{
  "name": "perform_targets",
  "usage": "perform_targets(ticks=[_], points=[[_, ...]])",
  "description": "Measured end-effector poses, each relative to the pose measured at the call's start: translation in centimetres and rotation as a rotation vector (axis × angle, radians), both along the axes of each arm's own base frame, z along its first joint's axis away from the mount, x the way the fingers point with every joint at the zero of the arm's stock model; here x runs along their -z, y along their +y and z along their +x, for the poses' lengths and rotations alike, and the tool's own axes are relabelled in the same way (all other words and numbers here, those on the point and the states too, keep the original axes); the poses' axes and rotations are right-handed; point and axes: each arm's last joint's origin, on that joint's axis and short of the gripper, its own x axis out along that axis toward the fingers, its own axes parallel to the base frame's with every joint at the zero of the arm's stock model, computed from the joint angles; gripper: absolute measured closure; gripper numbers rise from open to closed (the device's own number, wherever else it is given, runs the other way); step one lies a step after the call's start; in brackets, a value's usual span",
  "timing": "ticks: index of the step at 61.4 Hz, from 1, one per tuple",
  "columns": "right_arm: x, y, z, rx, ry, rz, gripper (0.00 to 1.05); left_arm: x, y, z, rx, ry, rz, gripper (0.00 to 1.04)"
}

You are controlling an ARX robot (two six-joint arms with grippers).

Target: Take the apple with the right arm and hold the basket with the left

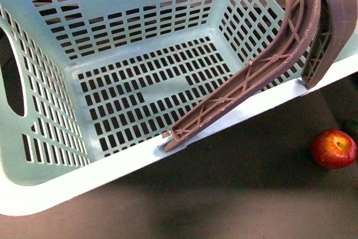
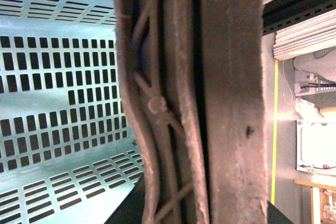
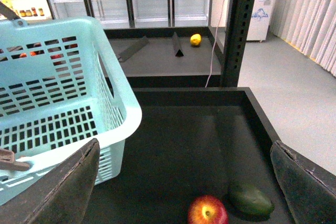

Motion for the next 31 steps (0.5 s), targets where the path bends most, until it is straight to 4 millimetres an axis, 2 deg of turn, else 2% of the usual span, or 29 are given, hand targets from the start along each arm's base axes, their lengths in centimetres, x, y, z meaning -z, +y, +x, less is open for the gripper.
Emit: perform_targets(ticks=[18, 25, 31], points=[[0.0, 0.0, 0.0, 0.001, 0.003, 0.003, 0.09, 0.0, 0.0, 0.0, 0.004, 0.000, 0.001, 0.90], [0.3, -0.4, 0.3, 0.028, 0.330, 0.178, 0.09, 0.0, 0.0, 0.0, 0.003, 0.000, 0.000, 0.90], [0.8, -1.6, 1.5, 0.057, 0.435, 0.307, 0.09, 0.0, 0.0, 0.0, 0.005, -0.001, 0.002, 0.90]])
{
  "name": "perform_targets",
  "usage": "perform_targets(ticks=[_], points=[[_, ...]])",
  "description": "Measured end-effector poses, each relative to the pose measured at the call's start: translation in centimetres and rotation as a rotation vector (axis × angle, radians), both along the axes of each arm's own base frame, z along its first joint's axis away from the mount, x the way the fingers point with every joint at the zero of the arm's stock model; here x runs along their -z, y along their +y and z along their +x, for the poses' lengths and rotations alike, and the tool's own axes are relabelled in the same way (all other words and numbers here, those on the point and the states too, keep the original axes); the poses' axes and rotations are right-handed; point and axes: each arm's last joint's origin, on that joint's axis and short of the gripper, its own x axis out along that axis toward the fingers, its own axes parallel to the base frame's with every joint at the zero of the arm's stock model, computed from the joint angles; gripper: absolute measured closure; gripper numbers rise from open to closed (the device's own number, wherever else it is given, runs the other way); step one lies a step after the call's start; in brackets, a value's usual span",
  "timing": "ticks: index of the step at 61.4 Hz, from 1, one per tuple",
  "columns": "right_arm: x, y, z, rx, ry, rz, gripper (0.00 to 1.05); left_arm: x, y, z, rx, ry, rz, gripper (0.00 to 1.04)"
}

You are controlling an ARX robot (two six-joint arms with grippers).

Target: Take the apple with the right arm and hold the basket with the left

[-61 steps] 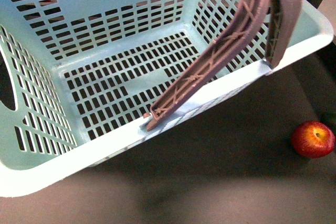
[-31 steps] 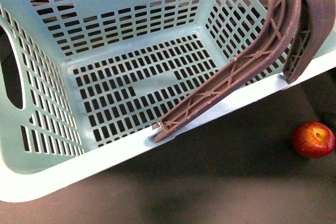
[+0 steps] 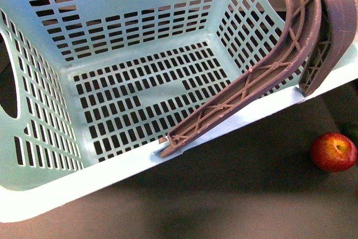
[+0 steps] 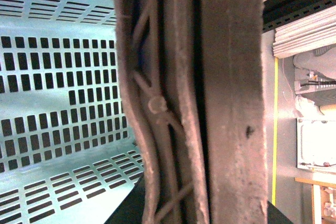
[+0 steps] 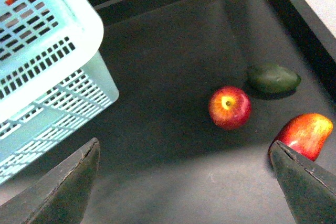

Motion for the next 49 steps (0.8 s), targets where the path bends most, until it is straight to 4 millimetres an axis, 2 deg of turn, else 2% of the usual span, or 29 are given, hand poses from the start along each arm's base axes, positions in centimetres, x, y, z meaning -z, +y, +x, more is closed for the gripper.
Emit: perform_targets(ticks=[9, 21, 28, 38, 49], points=[[0.2, -2.3, 1.8, 0.031, 0.021, 0.022, 0.09, 0.0, 0.0, 0.0, -0.002, -0.001, 0.000, 0.90], [2.9, -6.2, 4.9, 0.011, 0.104, -0.154, 0.09, 0.0, 0.0, 0.0, 0.000, 0.000, -0.001, 0.90], [4.8, -7.7, 7.1, -0.021, 0.153, -0.275, 0.09, 0.0, 0.0, 0.0, 0.000, 0.000, -0.001, 0.90], [8.3, -7.8, 9.5, -0.113, 0.265, -0.352, 0.09, 0.0, 0.0, 0.0, 0.000, 0.000, 0.000, 0.90], [11.7, -6.0, 12.0, -0.188, 0.370, -0.406, 0.09, 0.0, 0.0, 0.0, 0.000, 0.000, -0.001, 0.90]])
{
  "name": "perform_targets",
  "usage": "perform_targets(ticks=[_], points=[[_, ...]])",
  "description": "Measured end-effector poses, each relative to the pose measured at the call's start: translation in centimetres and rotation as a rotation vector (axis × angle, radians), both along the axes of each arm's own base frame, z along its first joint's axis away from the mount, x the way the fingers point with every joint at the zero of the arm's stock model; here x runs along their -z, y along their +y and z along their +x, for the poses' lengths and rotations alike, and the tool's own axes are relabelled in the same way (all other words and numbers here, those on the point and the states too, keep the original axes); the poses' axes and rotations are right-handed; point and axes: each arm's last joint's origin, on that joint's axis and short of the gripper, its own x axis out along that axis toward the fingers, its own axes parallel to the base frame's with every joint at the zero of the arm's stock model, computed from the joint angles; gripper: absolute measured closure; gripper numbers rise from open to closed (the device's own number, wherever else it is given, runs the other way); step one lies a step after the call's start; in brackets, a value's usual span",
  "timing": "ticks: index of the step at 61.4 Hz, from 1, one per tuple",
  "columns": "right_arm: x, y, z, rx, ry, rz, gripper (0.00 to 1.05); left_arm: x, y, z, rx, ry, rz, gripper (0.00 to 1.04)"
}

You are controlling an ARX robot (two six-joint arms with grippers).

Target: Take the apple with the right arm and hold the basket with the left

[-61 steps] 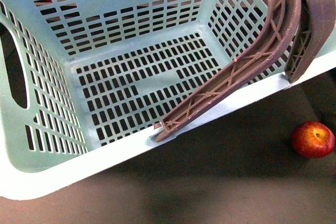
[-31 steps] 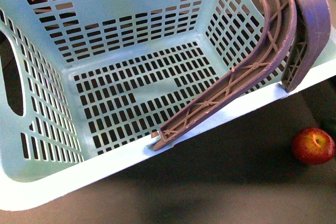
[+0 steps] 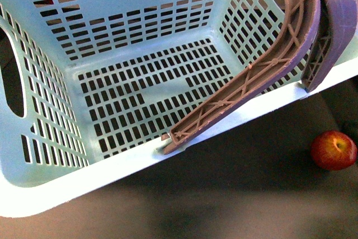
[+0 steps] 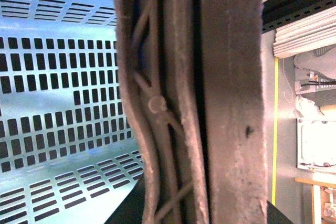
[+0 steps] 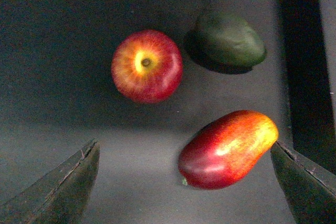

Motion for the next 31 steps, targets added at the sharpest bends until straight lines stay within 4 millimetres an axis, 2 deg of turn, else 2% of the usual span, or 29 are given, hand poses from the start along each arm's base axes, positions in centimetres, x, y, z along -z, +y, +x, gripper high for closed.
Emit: perform_targets(ticks=[14, 31], points=[[2.8, 2.8, 1.9, -0.069, 0.078, -0.047, 0.09, 0.0, 0.0, 0.0, 0.000, 0.000, 0.000, 0.90], [5.4, 3.7, 3.6, -0.061, 0.130, -0.065, 0.09, 0.0, 0.0, 0.0, 0.000, 0.000, 0.000, 0.90]])
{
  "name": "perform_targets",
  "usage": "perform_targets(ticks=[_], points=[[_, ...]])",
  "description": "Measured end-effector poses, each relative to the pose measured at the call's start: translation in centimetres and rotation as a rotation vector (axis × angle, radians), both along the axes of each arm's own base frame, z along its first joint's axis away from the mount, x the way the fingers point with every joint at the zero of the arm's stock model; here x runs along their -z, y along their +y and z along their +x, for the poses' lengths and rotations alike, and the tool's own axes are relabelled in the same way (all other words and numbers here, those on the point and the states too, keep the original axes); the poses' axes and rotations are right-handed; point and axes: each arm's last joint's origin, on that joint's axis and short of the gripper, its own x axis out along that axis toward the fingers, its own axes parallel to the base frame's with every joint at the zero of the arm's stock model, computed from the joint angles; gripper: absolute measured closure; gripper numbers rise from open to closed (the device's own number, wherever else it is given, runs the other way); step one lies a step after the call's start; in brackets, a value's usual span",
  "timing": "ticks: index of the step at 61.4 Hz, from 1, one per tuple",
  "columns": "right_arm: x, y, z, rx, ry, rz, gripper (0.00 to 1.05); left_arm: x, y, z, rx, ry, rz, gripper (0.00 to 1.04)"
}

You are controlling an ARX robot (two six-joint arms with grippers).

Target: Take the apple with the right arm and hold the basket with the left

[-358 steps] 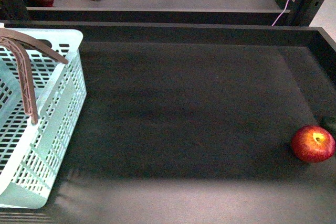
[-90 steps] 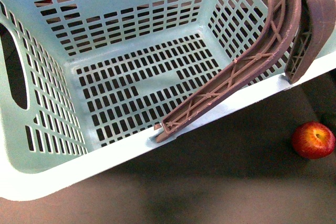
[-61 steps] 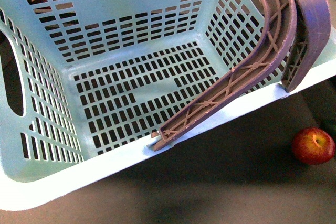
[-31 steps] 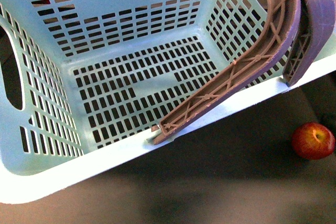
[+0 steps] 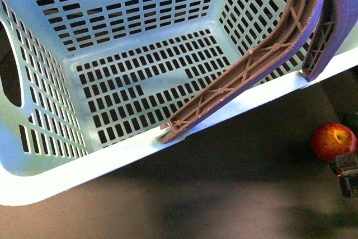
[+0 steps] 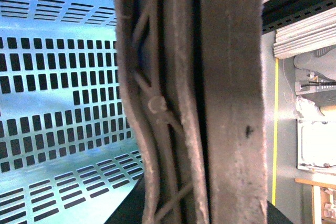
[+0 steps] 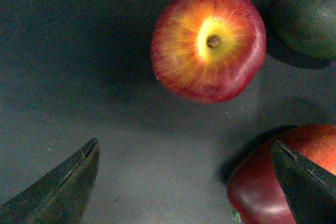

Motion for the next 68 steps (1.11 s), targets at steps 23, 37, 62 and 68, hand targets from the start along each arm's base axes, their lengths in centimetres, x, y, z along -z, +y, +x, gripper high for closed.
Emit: perform_targets(ticks=[23, 37, 62, 68], points=[[1.6, 0.9, 4.2, 0.049, -0.005, 0.006, 0.09, 0.0, 0.0, 0.0, 0.000, 0.000, 0.000, 0.90], [2.5, 0.7, 5.0, 0.089, 0.000, -0.005, 0.09, 0.0, 0.0, 0.0, 0.000, 0.000, 0.000, 0.90], [3.7, 0.1, 6.4, 0.146, 0.014, 0.004, 0.09, 0.0, 0.0, 0.0, 0.000, 0.000, 0.000, 0.90], [4.0, 0.1, 6.7, 0.154, 0.019, 0.004, 0.09, 0.0, 0.0, 0.0, 0.000, 0.000, 0.000, 0.90]])
